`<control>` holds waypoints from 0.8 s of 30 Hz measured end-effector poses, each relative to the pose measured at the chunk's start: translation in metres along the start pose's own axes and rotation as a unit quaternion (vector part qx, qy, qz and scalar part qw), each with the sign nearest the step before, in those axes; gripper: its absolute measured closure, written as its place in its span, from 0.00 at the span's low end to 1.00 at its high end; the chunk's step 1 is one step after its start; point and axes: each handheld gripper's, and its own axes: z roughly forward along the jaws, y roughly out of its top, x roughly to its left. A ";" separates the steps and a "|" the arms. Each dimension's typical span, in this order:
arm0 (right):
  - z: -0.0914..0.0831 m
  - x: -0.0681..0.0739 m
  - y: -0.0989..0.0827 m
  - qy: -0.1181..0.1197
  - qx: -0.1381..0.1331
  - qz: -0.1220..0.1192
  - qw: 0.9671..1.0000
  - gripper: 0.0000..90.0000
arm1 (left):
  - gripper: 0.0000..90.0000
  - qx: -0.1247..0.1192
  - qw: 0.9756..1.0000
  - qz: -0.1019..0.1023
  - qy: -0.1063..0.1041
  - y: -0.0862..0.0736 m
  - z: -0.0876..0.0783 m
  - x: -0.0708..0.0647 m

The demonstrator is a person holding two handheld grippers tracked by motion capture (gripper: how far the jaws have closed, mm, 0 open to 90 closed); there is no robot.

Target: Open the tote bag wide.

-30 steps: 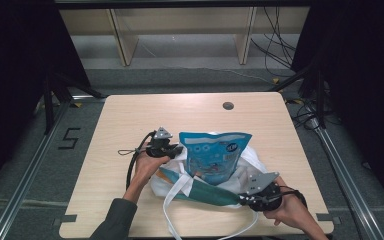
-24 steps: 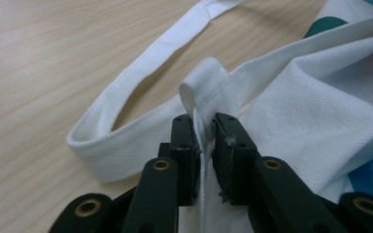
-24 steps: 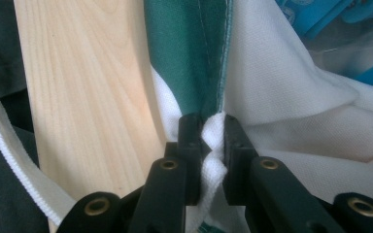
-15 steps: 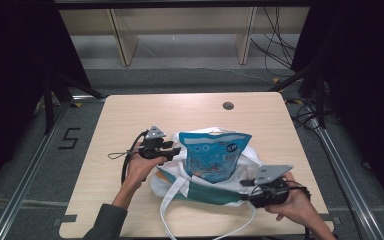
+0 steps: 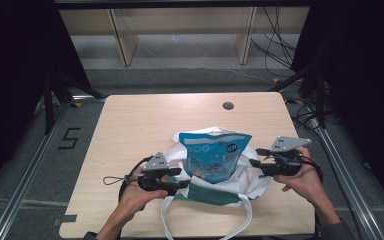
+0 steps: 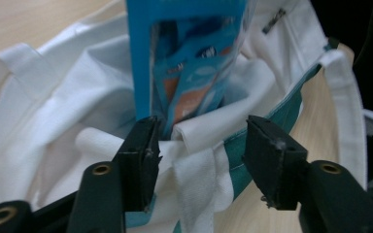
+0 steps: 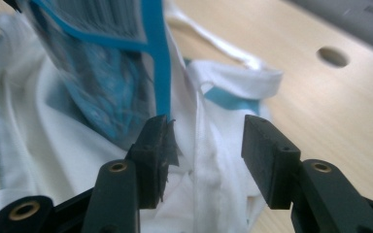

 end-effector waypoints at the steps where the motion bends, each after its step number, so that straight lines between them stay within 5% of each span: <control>1: 0.008 -0.002 0.001 0.015 0.018 0.003 1.000 0.58 | 0.48 0.007 1.000 0.007 -0.004 -0.001 0.005 -0.002; 4: 0.028 -0.008 0.002 0.016 0.047 0.004 0.999 0.58 | 0.44 0.037 0.999 0.035 0.004 -0.003 0.018 -0.006; 5: 0.035 -0.007 0.001 0.021 0.047 0.007 0.999 0.60 | 0.46 0.066 0.996 0.058 0.010 -0.006 0.022 -0.005; 6: 0.040 -0.011 0.003 0.027 0.047 -0.004 0.999 0.64 | 0.49 0.065 0.996 0.052 0.007 -0.009 0.025 -0.007; 9: 0.050 -0.012 0.008 0.008 0.031 -0.025 0.999 0.85 | 0.73 0.108 0.987 0.111 0.037 -0.019 0.028 -0.007; 10: 0.051 -0.013 0.011 -0.005 0.025 -0.047 0.999 0.92 | 0.77 0.115 0.985 0.120 0.035 -0.021 0.029 -0.007; 13: 0.053 -0.023 0.019 -0.043 0.012 -0.041 0.998 0.96 | 0.85 0.137 0.980 0.137 0.034 -0.032 0.029 -0.008; 16: 0.065 -0.033 0.019 -0.063 0.015 -0.031 0.997 0.96 | 0.87 0.140 0.983 0.119 0.022 -0.044 0.032 -0.007; 19: 0.089 -0.043 0.011 -0.082 0.045 -0.014 0.996 0.96 | 0.88 0.142 0.982 0.120 0.027 -0.047 0.030 -0.008; 22: 0.108 -0.054 -0.001 -0.085 0.072 -0.001 0.994 0.96 | 0.89 0.143 0.981 0.127 0.028 -0.049 0.031 -0.010; 24: 0.117 -0.057 -0.011 -0.080 0.081 0.021 0.993 0.96 | 0.89 0.139 0.983 0.119 0.023 -0.050 0.030 -0.007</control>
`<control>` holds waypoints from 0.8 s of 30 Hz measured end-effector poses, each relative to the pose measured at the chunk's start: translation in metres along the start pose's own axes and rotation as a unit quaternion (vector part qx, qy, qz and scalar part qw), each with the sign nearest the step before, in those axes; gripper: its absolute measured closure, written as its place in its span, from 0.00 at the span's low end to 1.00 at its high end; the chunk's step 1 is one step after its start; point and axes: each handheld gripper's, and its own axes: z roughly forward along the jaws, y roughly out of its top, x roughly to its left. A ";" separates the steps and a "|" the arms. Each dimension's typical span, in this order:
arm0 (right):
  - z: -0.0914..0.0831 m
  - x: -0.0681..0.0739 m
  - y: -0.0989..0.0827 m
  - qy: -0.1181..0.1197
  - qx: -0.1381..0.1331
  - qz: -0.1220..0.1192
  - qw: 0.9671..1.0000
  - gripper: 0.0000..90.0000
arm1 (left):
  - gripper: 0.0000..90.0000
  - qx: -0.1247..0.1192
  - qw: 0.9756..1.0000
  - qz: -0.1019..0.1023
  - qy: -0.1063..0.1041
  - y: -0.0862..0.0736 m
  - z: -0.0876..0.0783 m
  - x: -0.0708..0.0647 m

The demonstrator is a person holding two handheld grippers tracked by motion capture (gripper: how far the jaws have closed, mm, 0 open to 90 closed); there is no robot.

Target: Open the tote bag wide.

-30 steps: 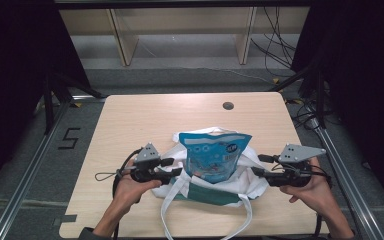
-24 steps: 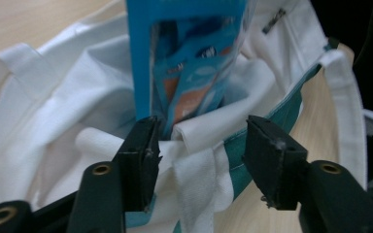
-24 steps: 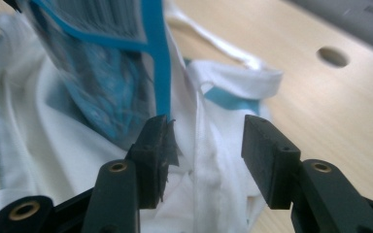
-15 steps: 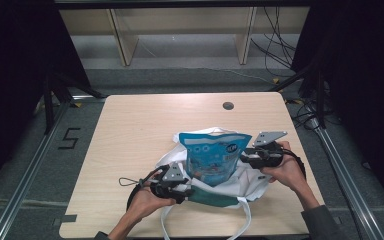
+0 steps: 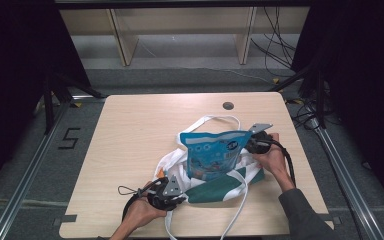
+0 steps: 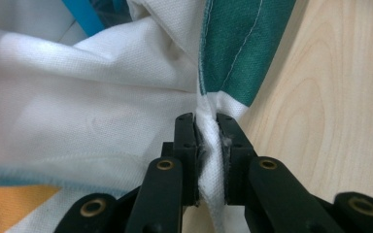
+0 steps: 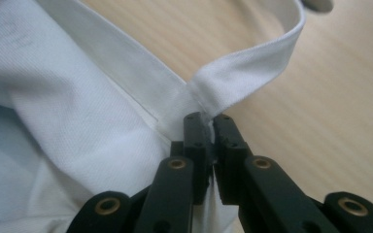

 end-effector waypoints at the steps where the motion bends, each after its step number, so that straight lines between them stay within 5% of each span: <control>1: 0.004 0.001 -0.003 -0.001 0.001 0.002 1.000 0.96 | 0.89 0.001 1.000 -0.002 0.002 0.000 -0.001 0.000; 4: 0.004 0.001 -0.002 -0.006 -0.002 -0.001 1.000 0.95 | 0.87 0.002 1.000 -0.011 0.003 0.002 -0.004 0.000; 7: -0.007 0.001 0.002 -0.007 -0.004 0.020 1.000 0.87 | 0.76 -0.032 0.999 -0.015 -0.002 0.011 -0.021 0.004; 10: -0.028 -0.005 0.009 0.005 -0.047 0.054 0.997 0.79 | 0.69 -0.082 0.996 -0.040 -0.011 0.021 -0.038 0.012; 12: -0.050 -0.007 0.015 -0.002 -0.074 0.047 0.996 0.71 | 0.67 -0.116 0.992 -0.057 0.000 0.029 -0.047 0.017; 13: -0.059 -0.006 0.016 0.001 -0.082 0.043 0.996 0.68 | 0.67 -0.119 0.991 -0.052 0.014 0.034 -0.050 0.020; 15: -0.076 0.001 0.017 0.015 -0.101 0.042 0.994 0.66 | 0.65 -0.101 0.992 -0.046 0.061 0.040 -0.052 0.026; 17: -0.089 0.012 0.015 0.034 -0.103 0.029 0.994 0.64 | 0.63 -0.086 0.990 -0.040 0.108 0.044 -0.048 0.039; 21: -0.112 0.039 0.005 0.081 -0.092 -0.003 0.993 0.60 | 0.61 -0.049 0.987 -0.041 0.150 0.042 -0.030 0.059; 24: -0.123 0.055 -0.002 0.120 -0.093 -0.029 0.988 0.58 | 0.62 -0.039 0.989 -0.050 0.130 0.038 -0.021 0.071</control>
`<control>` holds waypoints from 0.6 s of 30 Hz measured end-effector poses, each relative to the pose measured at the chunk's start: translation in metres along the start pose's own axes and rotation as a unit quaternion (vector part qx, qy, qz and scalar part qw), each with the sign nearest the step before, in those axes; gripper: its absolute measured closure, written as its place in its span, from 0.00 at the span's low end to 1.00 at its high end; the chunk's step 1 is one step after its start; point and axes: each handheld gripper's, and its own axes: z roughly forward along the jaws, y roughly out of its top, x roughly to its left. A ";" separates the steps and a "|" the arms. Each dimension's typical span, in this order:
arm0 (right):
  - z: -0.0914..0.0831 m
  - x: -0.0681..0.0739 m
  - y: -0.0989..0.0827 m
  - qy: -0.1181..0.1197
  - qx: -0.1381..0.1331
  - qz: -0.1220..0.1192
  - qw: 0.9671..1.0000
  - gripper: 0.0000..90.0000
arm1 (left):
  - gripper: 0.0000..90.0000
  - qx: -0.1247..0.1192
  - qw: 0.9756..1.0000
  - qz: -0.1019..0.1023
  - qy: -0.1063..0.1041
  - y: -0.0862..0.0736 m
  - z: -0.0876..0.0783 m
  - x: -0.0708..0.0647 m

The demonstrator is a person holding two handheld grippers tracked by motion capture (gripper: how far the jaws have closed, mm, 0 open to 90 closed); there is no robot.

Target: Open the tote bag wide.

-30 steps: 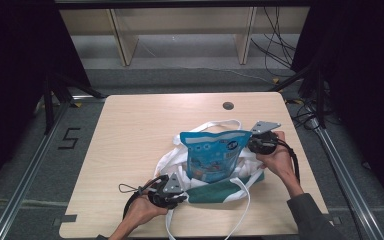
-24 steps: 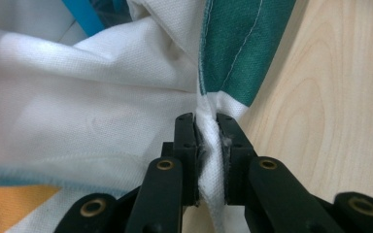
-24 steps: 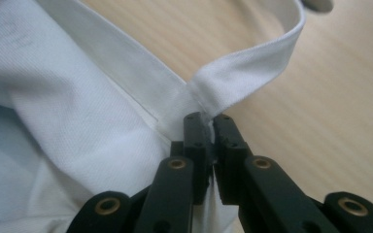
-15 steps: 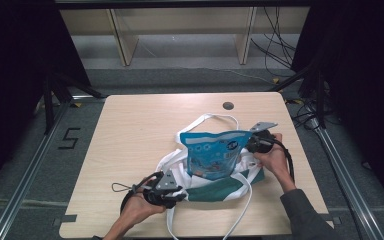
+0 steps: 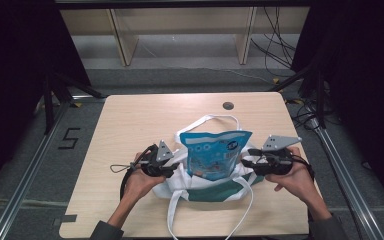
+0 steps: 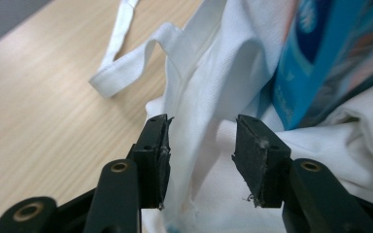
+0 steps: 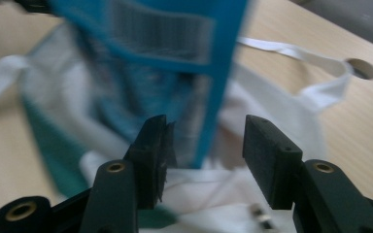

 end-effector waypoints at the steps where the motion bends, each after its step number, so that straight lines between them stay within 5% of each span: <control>1: -0.001 0.004 -0.002 0.014 -0.006 -0.006 1.000 0.58 | 0.63 0.000 1.000 -0.006 0.000 -0.001 0.005 0.002; 4: -0.003 0.019 -0.009 0.060 0.004 -0.013 0.998 0.57 | 0.67 0.007 1.000 -0.005 0.006 -0.001 0.013 0.002; 5: -0.001 0.022 -0.010 0.074 0.017 -0.033 0.997 0.58 | 0.70 0.014 1.000 -0.001 0.009 -0.001 0.016 0.003; 8: 0.008 0.033 -0.017 0.063 0.059 -0.061 0.994 0.69 | 0.80 0.020 1.000 -0.007 0.006 -0.004 0.024 0.009; 9: 0.012 0.034 -0.021 0.065 0.082 -0.079 0.991 0.81 | 0.86 0.018 0.999 -0.026 0.001 -0.006 0.026 0.010; 11: 0.019 0.032 -0.027 0.072 0.095 -0.095 0.988 0.88 | 0.91 0.019 0.999 -0.027 0.004 -0.008 0.029 0.015; 15: 0.025 0.030 -0.042 0.077 0.124 -0.075 0.987 0.92 | 0.96 0.021 0.999 -0.027 0.009 -0.006 0.030 0.021; 18: 0.019 0.033 -0.050 0.083 0.137 -0.079 0.984 0.92 | 0.96 0.016 0.998 -0.052 0.001 -0.010 0.033 0.029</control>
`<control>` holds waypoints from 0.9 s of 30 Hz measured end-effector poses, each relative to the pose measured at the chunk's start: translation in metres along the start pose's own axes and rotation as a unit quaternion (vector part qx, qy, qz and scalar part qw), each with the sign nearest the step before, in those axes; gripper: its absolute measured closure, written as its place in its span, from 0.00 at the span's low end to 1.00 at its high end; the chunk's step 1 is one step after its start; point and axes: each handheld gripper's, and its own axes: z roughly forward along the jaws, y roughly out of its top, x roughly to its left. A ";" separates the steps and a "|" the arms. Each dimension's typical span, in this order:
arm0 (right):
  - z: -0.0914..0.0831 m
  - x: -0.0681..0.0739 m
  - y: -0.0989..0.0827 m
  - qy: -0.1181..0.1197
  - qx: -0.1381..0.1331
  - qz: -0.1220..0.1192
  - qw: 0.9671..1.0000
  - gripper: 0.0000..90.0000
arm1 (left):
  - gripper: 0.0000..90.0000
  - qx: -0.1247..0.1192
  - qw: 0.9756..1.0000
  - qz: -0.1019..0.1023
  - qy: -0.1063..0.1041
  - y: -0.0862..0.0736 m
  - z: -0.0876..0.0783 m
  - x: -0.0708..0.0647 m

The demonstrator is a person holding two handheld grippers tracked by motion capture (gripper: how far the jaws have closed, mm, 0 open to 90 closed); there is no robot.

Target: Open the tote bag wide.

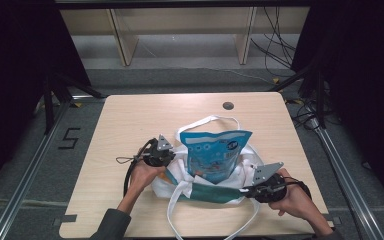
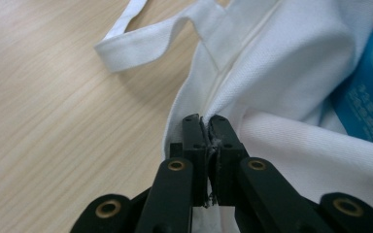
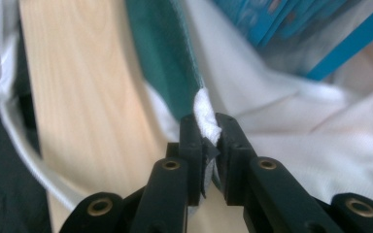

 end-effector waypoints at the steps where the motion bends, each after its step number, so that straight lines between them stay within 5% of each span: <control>1: 0.001 0.000 -0.005 0.012 -0.003 0.005 1.000 0.93 | 0.96 -0.001 1.000 -0.003 0.001 -0.001 0.001 0.001; 3: 0.014 -0.003 -0.012 0.011 0.004 0.014 1.000 0.93 | 0.96 -0.005 1.000 -0.018 -0.004 -0.008 0.006 0.004; 5: 0.021 -0.006 -0.014 0.015 0.004 0.010 1.000 0.93 | 0.97 -0.017 0.998 -0.055 -0.014 -0.014 0.014 0.008; 8: 0.022 -0.008 -0.015 0.023 -0.004 0.025 0.999 0.93 | 0.95 -0.004 0.999 -0.048 -0.014 -0.007 0.009 0.008; 13: 0.021 -0.009 -0.016 0.025 -0.007 0.034 0.999 0.92 | 0.69 -0.038 0.997 -0.055 -0.024 0.010 -0.017 -0.007; 16: 0.022 -0.007 -0.015 0.019 -0.006 0.031 0.999 0.91 | 0.69 -0.066 0.996 -0.048 -0.043 0.013 -0.042 -0.020; 19: 0.024 -0.008 -0.016 0.020 -0.018 0.027 0.999 0.90 | 0.77 -0.084 0.992 -0.042 -0.084 0.005 -0.057 -0.035; 22: 0.023 -0.006 -0.016 0.016 -0.014 0.032 0.999 0.90 | 0.84 -0.087 0.984 -0.069 -0.138 -0.013 -0.054 -0.051; 25: 0.024 -0.006 -0.015 0.016 -0.010 0.028 0.999 0.90 | 0.89 -0.057 0.985 -0.072 -0.143 -0.032 -0.041 -0.054; 27: 0.026 -0.005 -0.014 0.010 -0.014 0.028 0.999 0.90 | 0.91 -0.056 0.981 -0.092 -0.159 -0.037 -0.032 -0.050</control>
